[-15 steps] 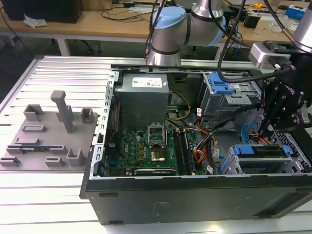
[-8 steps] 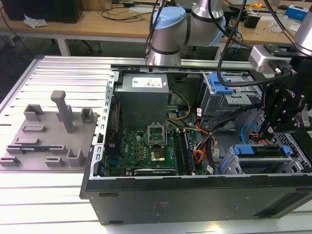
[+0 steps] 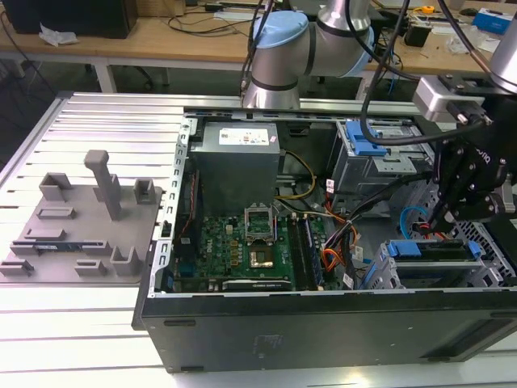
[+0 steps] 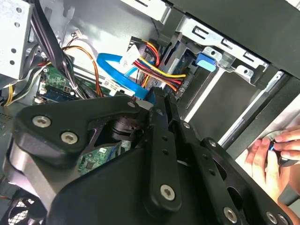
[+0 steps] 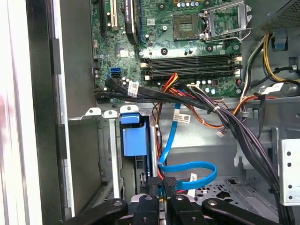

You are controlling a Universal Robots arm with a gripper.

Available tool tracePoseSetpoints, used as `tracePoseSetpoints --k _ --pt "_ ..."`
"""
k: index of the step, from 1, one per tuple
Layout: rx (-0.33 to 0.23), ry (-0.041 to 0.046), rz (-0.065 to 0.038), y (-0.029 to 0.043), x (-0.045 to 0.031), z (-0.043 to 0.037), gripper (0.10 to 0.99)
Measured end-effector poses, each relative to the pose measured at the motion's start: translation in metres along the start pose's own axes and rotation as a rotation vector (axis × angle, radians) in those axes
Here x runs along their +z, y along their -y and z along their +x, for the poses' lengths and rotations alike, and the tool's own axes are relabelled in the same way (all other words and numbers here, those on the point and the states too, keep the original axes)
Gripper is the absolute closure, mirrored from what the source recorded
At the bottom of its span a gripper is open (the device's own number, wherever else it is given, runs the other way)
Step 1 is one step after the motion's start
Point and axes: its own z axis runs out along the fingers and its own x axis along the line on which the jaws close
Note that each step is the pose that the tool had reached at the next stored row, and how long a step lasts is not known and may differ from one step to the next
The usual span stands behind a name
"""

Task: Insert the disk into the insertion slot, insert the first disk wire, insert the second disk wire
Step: 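Insert the second disk wire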

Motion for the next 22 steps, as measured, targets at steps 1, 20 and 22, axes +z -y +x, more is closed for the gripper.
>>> tracePoseSetpoints --k 1,20,22 --pt "0.0 0.0001 0.0 0.0001 0.0002 0.0013 0.925" --pt "0.0 0.0002 0.0 0.0007 0.0029 0.0125 0.925" --pt "0.0 0.0001 0.0 0.0008 0.0033 0.013 0.925"
